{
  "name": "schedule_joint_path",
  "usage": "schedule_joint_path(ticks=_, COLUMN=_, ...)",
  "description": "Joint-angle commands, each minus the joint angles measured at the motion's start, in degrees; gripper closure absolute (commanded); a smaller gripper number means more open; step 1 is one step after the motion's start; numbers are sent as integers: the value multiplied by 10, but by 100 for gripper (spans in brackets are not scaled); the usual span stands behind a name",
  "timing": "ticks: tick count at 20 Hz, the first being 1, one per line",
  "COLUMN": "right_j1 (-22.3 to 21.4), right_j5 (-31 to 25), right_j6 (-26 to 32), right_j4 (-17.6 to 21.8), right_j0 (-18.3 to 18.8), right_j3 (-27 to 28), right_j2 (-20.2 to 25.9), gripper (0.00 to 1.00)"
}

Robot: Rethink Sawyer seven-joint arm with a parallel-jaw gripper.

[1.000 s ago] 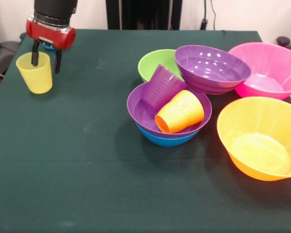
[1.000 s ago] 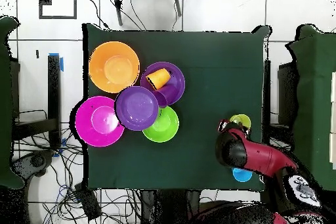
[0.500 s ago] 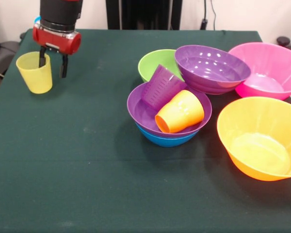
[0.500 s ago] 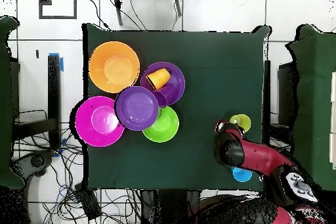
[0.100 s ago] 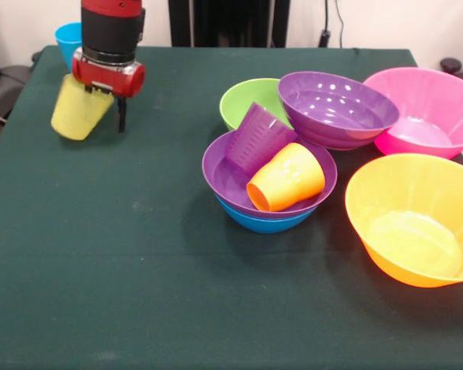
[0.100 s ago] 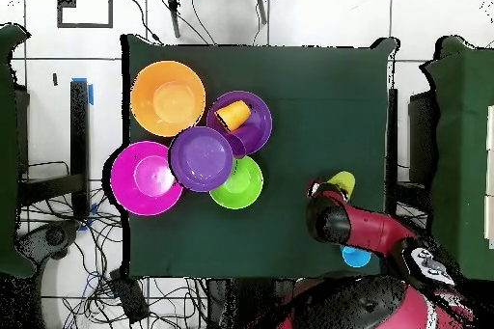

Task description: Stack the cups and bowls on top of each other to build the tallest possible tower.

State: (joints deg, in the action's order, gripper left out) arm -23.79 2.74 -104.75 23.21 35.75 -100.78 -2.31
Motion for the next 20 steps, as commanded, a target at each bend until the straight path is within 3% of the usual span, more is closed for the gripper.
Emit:
schedule_joint_path(ticks=1, right_j1=27, right_j5=21, right_j6=-42, right_j4=28, right_j0=1, right_j3=28, right_j2=69, gripper=0)
schedule_joint_path(ticks=4, right_j1=27, right_j5=23, right_j6=-43, right_j4=25, right_j0=3, right_j3=29, right_j2=70, gripper=0)
schedule_joint_path(ticks=5, right_j1=26, right_j5=19, right_j6=-44, right_j4=23, right_j0=4, right_j3=28, right_j2=71, gripper=100)
schedule_joint_path(ticks=13, right_j1=0, right_j5=-9, right_j6=-28, right_j4=32, right_j0=19, right_j3=10, right_j2=87, gripper=100)
schedule_joint_path(ticks=20, right_j1=-8, right_j5=-8, right_j6=-31, right_j4=25, right_j0=5, right_j3=20, right_j2=74, gripper=100)
